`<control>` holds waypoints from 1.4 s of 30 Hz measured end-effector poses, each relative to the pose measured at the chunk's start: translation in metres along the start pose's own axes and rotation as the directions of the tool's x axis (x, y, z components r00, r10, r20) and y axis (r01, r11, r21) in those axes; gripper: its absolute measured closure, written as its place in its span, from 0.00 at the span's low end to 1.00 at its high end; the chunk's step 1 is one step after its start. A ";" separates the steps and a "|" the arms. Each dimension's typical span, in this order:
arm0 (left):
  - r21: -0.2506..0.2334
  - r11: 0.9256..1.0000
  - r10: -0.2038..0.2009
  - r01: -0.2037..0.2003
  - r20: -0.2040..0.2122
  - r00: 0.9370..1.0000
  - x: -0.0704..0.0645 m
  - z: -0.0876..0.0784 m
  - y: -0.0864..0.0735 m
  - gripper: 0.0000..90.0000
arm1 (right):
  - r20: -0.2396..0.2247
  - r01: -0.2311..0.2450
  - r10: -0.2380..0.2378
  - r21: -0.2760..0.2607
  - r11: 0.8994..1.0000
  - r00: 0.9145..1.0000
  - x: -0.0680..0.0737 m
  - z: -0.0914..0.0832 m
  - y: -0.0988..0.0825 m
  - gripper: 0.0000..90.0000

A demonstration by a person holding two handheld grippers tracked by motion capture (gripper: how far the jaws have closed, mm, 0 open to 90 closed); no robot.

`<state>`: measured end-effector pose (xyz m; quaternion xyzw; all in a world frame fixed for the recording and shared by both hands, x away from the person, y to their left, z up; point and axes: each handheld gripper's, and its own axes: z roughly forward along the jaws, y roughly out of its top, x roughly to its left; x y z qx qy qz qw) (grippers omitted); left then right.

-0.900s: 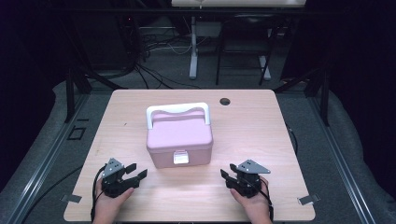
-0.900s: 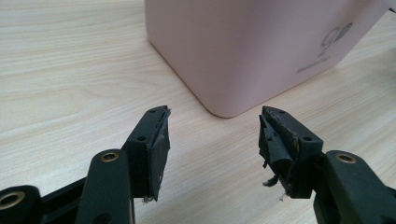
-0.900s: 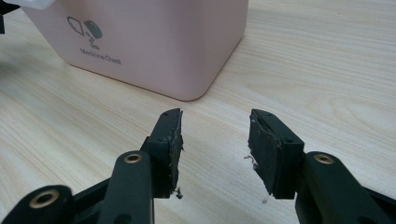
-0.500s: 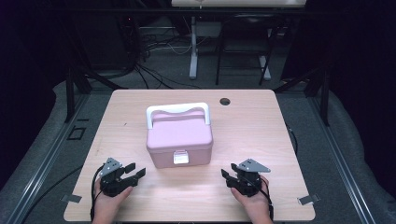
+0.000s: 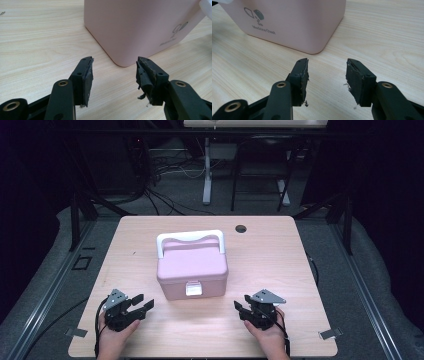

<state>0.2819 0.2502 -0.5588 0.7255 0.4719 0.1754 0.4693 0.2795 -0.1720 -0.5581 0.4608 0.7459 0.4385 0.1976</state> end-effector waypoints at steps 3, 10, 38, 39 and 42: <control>0.005 1.000 0.000 0.000 0.006 1.000 0.000 0.001 0.000 0.57 | -0.001 0.005 -0.005 -0.005 1.000 1.000 0.002 0.001 0.001 0.60; 0.009 1.000 0.000 0.000 -0.012 1.000 0.000 0.001 0.004 0.62 | 0.003 0.009 -0.009 -0.006 1.000 1.000 0.003 0.000 0.006 0.63; -0.012 1.000 -0.009 0.009 -0.020 1.000 0.007 0.024 0.039 0.99 | 0.032 0.007 -0.006 -0.006 1.000 0.999 -0.003 0.031 0.043 0.95; -0.013 1.000 -0.010 0.010 -0.021 1.000 0.007 0.024 0.039 0.99 | 0.034 0.013 -0.013 -0.007 1.000 0.999 -0.004 0.032 0.044 0.96; -0.017 1.000 -0.021 0.021 -0.021 1.000 0.010 0.026 0.040 0.99 | 0.033 0.003 -0.003 -0.011 1.000 0.999 -0.006 0.036 0.048 0.97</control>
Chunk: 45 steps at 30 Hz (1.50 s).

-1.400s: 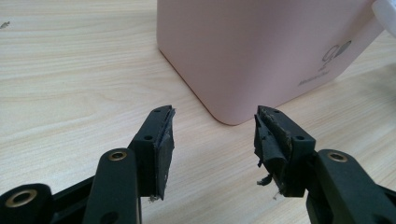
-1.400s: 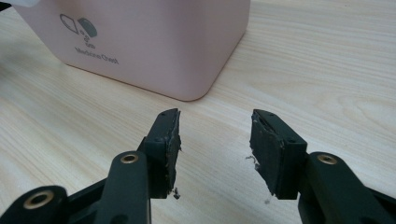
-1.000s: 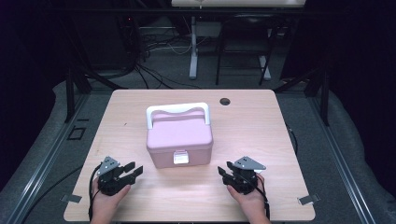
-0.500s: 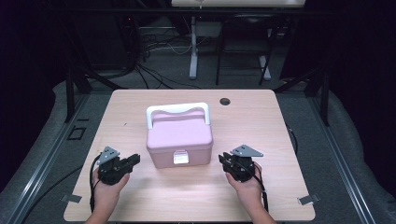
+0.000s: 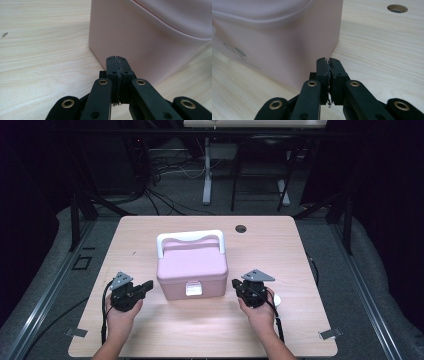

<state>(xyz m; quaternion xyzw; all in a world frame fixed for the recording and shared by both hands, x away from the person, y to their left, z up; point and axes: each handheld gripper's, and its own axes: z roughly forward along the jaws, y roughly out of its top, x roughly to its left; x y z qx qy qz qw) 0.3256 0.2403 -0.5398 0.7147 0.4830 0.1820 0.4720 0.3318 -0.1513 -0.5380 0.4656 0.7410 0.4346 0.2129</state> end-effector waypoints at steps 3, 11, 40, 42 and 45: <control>-0.001 1.000 -0.009 0.009 0.004 1.000 0.001 0.002 0.001 1.00 | -0.003 0.014 -0.014 -0.002 1.000 1.000 0.000 0.005 0.005 0.97; -0.001 1.000 0.005 -0.005 0.010 1.000 -0.003 0.010 0.011 1.00 | -0.008 0.034 -0.034 -0.014 0.999 0.999 -0.002 0.019 0.017 0.96; 0.013 1.000 -0.011 0.011 0.044 0.999 0.008 0.022 0.013 1.00 | -0.060 0.004 -0.003 0.006 1.000 0.998 0.008 0.027 0.017 1.00; 0.008 1.000 -0.014 0.014 0.039 0.999 0.008 0.022 0.012 1.00 | -0.059 0.004 -0.004 0.007 1.000 0.998 0.008 0.027 0.017 1.00; 0.009 1.000 -0.016 0.016 0.037 0.999 0.006 0.021 0.012 1.00 | -0.051 0.017 -0.016 0.012 1.000 0.999 0.010 0.024 0.017 1.00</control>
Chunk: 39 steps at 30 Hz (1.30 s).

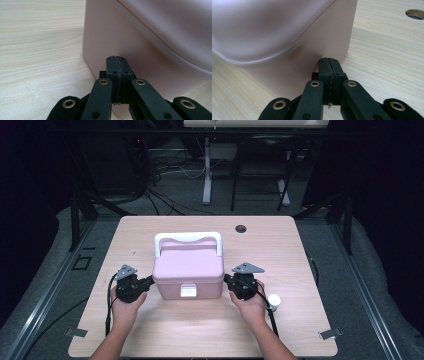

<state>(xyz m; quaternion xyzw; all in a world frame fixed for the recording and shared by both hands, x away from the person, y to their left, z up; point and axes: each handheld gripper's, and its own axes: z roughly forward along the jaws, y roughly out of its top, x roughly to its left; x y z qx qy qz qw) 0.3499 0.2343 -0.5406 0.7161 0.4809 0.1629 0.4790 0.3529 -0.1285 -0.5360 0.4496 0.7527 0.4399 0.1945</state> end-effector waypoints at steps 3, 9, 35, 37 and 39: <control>0.008 1.000 -0.001 0.001 -0.003 1.000 -0.001 -0.001 0.000 1.00 | 0.003 0.005 -0.005 0.000 1.000 1.000 0.002 -0.001 0.000 1.00; 0.013 1.000 0.007 -0.007 -0.007 1.000 -0.003 -0.004 -0.001 1.00 | 0.008 0.007 -0.007 0.008 1.000 1.000 0.005 -0.005 -0.002 1.00; 0.038 0.999 0.007 -0.009 0.042 0.999 -0.016 -0.015 -0.009 0.98 | 0.010 0.001 -0.001 0.001 1.000 1.000 0.009 -0.026 -0.017 0.98; 0.039 0.999 0.006 -0.008 0.049 0.999 -0.017 -0.015 -0.010 0.98 | 0.013 0.006 -0.006 0.005 1.000 1.000 0.010 -0.028 -0.018 0.98; 0.041 0.999 0.007 -0.009 0.056 0.998 -0.019 -0.016 -0.010 0.98 | 0.014 0.009 -0.009 0.008 1.000 1.000 0.010 -0.029 -0.018 0.99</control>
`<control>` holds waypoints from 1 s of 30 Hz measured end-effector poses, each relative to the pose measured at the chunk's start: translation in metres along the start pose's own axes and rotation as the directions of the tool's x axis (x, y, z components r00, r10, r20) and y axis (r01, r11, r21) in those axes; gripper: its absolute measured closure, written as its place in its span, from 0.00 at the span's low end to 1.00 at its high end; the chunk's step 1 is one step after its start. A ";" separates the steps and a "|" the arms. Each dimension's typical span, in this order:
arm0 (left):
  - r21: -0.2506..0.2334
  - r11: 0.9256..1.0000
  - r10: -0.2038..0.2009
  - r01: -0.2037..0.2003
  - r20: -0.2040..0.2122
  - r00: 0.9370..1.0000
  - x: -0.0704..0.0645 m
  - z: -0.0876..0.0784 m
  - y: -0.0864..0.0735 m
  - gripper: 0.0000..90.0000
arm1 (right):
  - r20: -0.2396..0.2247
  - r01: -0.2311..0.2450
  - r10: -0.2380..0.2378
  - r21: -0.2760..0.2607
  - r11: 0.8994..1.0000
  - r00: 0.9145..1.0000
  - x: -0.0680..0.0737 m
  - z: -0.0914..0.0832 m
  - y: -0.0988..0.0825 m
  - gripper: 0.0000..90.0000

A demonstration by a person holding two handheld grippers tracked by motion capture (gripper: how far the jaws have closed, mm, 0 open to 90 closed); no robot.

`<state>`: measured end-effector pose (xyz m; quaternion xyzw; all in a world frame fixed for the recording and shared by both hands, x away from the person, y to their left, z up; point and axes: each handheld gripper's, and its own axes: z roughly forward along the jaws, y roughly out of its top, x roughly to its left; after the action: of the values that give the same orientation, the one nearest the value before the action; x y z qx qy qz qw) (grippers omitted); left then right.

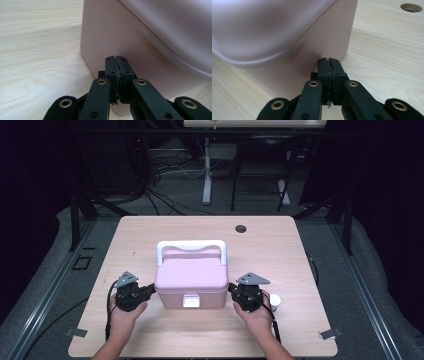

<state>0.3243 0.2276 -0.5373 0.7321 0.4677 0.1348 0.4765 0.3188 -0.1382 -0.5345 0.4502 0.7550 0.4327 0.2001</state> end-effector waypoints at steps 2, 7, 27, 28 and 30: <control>0.004 1.000 0.000 0.000 -0.002 1.000 -0.001 0.000 0.000 0.98 | 0.003 0.005 -0.005 0.003 1.000 1.000 0.000 -0.001 0.000 0.99; 0.013 1.000 0.003 -0.003 0.004 1.000 -0.005 -0.002 -0.001 0.98 | 0.002 0.009 -0.009 0.001 1.000 1.000 0.000 -0.007 -0.004 0.99; 0.041 0.999 0.026 -0.028 0.046 0.999 -0.022 -0.011 -0.010 0.99 | -0.004 0.018 -0.017 0.017 1.000 1.000 0.002 -0.028 -0.016 1.00; 0.041 0.999 0.026 -0.028 0.046 0.999 -0.022 -0.011 -0.010 0.99 | -0.004 0.018 -0.017 0.017 1.000 1.000 0.002 -0.028 -0.016 1.00; 0.046 0.998 0.027 -0.029 0.054 0.998 -0.024 -0.013 -0.011 0.99 | -0.006 0.022 -0.022 0.016 1.000 1.000 0.003 -0.031 -0.018 1.00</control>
<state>0.2968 0.2169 -0.5338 0.7529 0.4477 0.1109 0.4694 0.2871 -0.1542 -0.5324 0.4422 0.7640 0.4256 0.1989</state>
